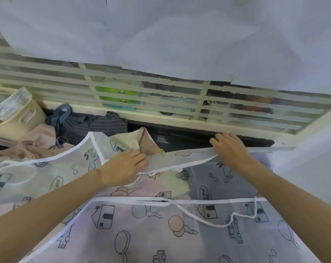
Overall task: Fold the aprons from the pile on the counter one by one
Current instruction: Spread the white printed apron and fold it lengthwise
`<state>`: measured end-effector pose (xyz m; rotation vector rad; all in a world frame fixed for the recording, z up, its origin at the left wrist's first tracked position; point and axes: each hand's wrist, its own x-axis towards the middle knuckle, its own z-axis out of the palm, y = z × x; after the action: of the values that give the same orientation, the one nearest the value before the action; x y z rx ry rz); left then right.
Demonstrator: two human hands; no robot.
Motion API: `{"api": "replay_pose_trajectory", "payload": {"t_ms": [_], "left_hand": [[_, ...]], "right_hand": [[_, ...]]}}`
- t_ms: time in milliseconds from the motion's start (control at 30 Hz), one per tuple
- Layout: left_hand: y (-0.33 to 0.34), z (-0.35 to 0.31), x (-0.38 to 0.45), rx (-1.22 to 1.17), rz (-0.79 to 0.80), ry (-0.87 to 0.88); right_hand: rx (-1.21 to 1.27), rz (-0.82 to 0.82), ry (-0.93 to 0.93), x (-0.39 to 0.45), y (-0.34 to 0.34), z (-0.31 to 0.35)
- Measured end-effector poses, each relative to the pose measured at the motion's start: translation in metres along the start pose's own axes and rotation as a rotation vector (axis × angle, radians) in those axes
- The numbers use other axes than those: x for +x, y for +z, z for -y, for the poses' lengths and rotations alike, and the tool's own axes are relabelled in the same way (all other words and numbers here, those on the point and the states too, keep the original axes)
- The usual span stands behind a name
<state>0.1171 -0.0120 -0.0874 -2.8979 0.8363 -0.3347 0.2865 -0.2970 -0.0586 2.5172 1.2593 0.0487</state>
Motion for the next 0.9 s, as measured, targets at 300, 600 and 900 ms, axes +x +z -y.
{"api": "replay_pose_trajectory", "payload": {"t_ms": [300,600,900], "left_hand": [[-0.017,-0.003,0.008,-0.717,0.769,-0.476],[-0.015,0.06,0.014,-0.098,1.051,-0.773],[-0.05,0.094,-0.013,-0.67,0.408,-0.689]], "right_hand": [[0.225,0.824,-0.051,-0.046,0.044,0.052],[0.691,0.407,0.294,0.018,0.024,0.051],[1.124,0.375,0.526,0.03,0.029,0.033]]}}
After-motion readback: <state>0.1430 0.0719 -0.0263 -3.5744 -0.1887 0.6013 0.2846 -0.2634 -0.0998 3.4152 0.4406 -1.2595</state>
